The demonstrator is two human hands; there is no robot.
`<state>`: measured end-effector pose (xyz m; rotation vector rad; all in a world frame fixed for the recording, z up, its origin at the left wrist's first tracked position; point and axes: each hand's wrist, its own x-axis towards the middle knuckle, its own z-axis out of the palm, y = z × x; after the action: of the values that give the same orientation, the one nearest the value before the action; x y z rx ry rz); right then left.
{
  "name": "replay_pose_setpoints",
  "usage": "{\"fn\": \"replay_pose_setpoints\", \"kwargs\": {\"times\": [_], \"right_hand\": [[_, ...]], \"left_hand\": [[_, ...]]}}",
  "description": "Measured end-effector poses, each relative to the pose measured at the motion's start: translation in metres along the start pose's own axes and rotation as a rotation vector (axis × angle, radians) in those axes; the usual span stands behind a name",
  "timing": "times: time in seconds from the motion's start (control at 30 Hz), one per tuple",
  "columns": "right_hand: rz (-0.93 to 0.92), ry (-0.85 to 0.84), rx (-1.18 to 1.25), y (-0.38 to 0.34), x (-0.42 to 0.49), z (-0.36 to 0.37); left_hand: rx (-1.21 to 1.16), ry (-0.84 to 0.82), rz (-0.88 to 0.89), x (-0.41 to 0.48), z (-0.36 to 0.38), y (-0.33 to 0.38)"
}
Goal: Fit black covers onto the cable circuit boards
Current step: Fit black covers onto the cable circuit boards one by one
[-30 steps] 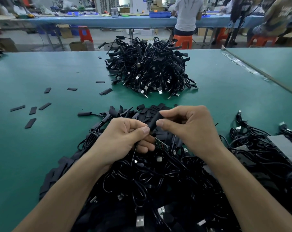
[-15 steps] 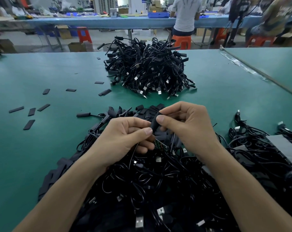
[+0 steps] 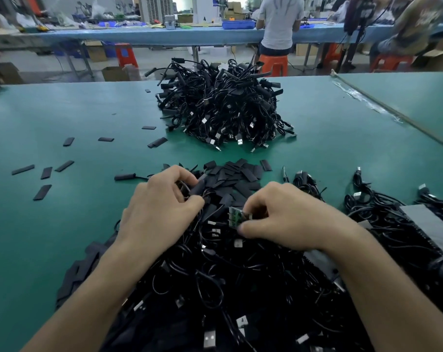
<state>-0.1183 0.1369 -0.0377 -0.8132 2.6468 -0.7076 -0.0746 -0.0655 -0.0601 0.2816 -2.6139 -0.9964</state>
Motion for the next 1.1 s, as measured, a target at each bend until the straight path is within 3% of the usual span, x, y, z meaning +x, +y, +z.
{"fn": "replay_pose_setpoints", "kwargs": {"times": [0.13, 0.23, 0.33, 0.43, 0.7, 0.77, 1.1], "right_hand": [[-0.028, 0.173, 0.419, 0.006, 0.002, -0.006], [-0.093, 0.119, 0.626, 0.006, 0.004, -0.003], [-0.108, 0.098, 0.808, 0.008, 0.004, -0.001], [-0.137, 0.063, 0.821, 0.009, 0.003, -0.001], [-0.177, 0.050, 1.055, 0.005, 0.005, 0.004], [-0.166, 0.051, 1.137, 0.006, 0.004, 0.001], [-0.204, 0.022, 1.062, 0.008, 0.006, 0.000]], "left_hand": [[0.030, 0.081, 0.121, -0.001, -0.002, 0.002], [-0.274, -0.026, 0.217, -0.002, -0.003, 0.011], [-0.512, -0.157, 0.158, -0.004, -0.001, 0.018], [-0.567, -0.183, 0.116, -0.003, -0.002, 0.016], [-0.689, -0.379, 0.207, -0.004, -0.007, 0.015], [-0.691, -0.379, 0.210, -0.004, -0.007, 0.015], [-0.777, -0.344, 0.214, -0.007, -0.001, 0.021]]}}
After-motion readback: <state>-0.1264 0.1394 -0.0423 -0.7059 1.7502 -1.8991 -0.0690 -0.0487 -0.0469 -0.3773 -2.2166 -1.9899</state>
